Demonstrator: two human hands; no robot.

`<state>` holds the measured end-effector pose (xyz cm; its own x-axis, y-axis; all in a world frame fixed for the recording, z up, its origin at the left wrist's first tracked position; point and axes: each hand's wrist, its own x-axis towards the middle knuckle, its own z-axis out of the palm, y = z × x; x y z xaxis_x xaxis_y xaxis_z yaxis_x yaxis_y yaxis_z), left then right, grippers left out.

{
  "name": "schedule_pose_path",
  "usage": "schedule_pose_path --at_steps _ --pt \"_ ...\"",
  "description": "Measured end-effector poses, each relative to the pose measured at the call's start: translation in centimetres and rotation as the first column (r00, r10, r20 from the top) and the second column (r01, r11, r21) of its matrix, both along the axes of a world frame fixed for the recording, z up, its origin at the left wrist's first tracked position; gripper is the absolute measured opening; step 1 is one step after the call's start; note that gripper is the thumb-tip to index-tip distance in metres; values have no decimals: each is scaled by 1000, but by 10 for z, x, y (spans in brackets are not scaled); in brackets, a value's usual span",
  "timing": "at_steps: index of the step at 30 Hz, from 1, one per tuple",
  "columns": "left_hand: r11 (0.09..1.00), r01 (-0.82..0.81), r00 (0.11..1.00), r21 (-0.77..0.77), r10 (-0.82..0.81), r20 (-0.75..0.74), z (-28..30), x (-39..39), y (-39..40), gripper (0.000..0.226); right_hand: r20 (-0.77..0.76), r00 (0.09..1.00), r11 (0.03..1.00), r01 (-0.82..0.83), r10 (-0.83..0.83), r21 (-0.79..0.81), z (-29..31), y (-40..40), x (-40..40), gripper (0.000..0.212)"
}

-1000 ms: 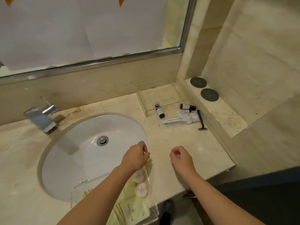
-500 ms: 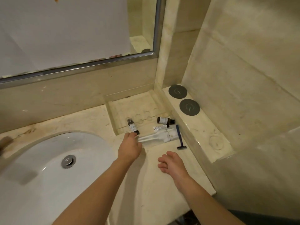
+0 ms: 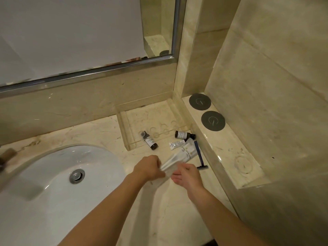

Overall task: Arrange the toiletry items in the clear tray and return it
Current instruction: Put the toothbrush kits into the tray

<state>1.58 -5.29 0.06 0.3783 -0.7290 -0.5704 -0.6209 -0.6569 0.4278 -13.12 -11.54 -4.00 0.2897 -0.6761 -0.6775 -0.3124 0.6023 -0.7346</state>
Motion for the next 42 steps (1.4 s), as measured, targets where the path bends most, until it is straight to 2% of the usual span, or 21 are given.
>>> schedule_pose_path --at_steps 3,5,8,11,14,16,18,23,27,33,37,42 --pt "996 -91 958 -18 83 -274 4 5 8 27 6 1000 999 27 -27 31 -1 2 4 23" --pt "996 -84 923 3 79 -377 10 8 17 37 18 996 995 89 -89 42 -2 5 7 23" --pt "998 -64 908 -11 54 -415 18 13 35 41 7 987 987 157 -158 26 3 13 12 16" --pt "989 -151 871 -7 129 -475 23 19 58 32 125 978 984 160 -170 81 17 26 21 11" --pt "963 -268 807 -2 224 -546 28 25 86 18 222 967 990 109 -127 93 32 45 32 19" --pt "933 -358 749 -15 278 -601 34 28 108 8 271 958 993 74 -95 87 43 61 41 17" --pt "903 -427 718 -46 308 -624 39 34 132 13 329 940 993 58 -89 103 55 80 49 14" --pt "856 -511 664 -82 332 -670 49 49 201 10 411 911 988 -22 -44 156 68 133 64 23" --pt "831 -547 680 -104 368 -634 50 61 255 11 381 924 986 -35 -29 160 71 173 72 21" --pt "876 -466 789 -125 347 -507 50 71 324 13 281 960 997 -31 10 70 71 221 71 12" --pt "913 -386 884 -132 325 -336 44 77 357 13 217 975 998 42 -53 52 72 244 63 12" --pt "979 -185 979 -81 177 -103 32 79 382 17 116 987 992 120 -114 -46 69 258 42 14"
